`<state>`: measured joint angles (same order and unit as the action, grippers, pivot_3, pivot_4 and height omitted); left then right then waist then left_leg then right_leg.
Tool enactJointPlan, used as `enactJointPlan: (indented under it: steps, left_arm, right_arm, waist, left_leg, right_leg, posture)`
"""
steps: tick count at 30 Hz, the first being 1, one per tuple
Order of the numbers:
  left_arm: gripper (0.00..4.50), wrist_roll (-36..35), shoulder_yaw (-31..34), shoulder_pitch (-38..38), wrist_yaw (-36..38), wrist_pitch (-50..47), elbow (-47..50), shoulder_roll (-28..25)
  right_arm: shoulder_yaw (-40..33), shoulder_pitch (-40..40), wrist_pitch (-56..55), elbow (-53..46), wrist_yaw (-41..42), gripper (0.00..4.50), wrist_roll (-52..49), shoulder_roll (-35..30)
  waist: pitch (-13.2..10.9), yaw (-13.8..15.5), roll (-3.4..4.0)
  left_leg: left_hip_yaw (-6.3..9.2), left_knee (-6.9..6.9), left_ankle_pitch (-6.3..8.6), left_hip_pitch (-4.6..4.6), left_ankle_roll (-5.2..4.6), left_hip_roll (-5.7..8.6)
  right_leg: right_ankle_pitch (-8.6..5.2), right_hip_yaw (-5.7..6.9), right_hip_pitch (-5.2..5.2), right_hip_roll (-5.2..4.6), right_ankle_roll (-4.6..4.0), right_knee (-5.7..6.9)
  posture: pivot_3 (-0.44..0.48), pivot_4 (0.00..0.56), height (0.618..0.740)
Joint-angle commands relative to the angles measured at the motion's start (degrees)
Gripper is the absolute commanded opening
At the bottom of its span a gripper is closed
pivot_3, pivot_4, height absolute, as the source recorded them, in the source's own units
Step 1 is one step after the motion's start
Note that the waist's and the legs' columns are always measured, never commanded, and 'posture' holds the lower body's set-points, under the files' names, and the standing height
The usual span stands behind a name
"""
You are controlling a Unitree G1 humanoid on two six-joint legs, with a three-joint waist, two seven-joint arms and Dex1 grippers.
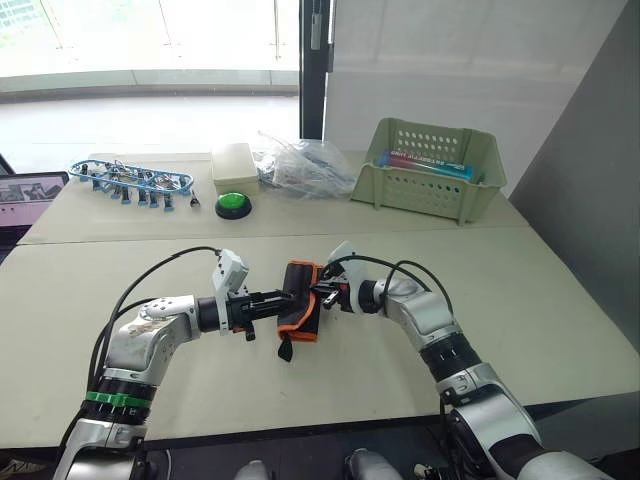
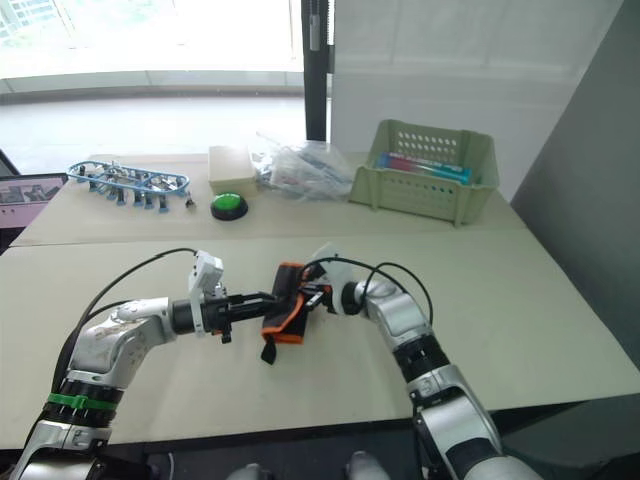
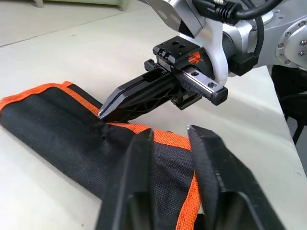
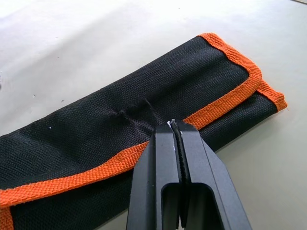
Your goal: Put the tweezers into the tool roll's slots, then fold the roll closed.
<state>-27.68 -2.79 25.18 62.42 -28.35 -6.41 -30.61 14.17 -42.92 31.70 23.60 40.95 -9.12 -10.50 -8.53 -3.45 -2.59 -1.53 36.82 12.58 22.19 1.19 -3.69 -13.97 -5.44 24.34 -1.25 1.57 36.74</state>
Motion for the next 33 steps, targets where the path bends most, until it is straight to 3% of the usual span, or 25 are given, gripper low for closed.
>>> enactJointPlan:
  steps: [1, 7, 14, 21, 33]
  left_arm:
    - [0.01, 4.6, -3.71, 1.57, 2.2, 6.71, -4.16, 1.65]
    - [0.01, 11.36, -8.97, -0.16, 3.63, 11.01, -10.56, 1.32]
    - [0.01, 11.54, -8.05, 0.18, 3.65, 11.93, -12.17, 2.05]
    - [0.01, 11.2, -7.78, -0.67, 4.05, 11.82, -10.58, 1.48]
    - [0.01, 10.73, -7.24, -2.5, 4.88, 11.01, -8.0, 0.66]
  right_arm:
    - [1.73, 2.32, 2.76, 0.74, 0.26, 0.0, 1.61, -0.32]
    - [1.24, 3.72, -4.78, -5.71, 4.57, 0.0, -0.22, -0.78]
    - [0.61, 6.05, -7.5, -12.03, 13.6, 0.0, -5.78, -0.38]
    - [3.61, 2.82, -11.24, 4.16, 7.52, 0.0, 3.0, 0.8]
    - [-3.01, -12.11, -21.93, 32.48, -0.51, 0.0, 4.12, 3.54]
  waist:
    - [0.0, -0.04, 0.0]
    - [0.0, -0.13, 0.0]
    - [-0.01, -0.42, 0.02]
    - [-0.01, -0.67, 0.04]
    - [-0.01, -0.76, 0.05]
  left_leg:
    - [0.0, 0.0, 0.0, 0.02, 0.0, 0.0]
    - [0.0, -0.04, 0.04, 0.15, -0.05, 0.0]
    - [0.0, -0.04, 0.05, 0.13, -0.08, 0.0]
    - [0.0, -0.03, 0.05, 0.04, -0.08, 0.0]
    - [-0.03, -0.03, 0.03, -0.38, -0.11, -0.02]
  right_leg:
    - [0.0, -0.01, 0.01, 0.0, 0.0, -0.01]
    - [0.05, -0.01, 0.11, 0.0, -0.09, -0.03]
    - [-0.04, -0.02, 0.1, 0.0, 0.08, 0.01]
    - [-0.04, -0.02, 0.06, 0.01, 0.06, 0.03]
    - [0.04, -0.1, -0.14, 0.06, -0.05, 0.25]
  posture:
    - [0.0, 0.15, 0.74]
    - [0.0, 0.15, 0.74]
    - [0.0, 0.15, 0.74]
    - [0.0, 0.15, 0.74]
    - [0.0, 0.15, 0.74]
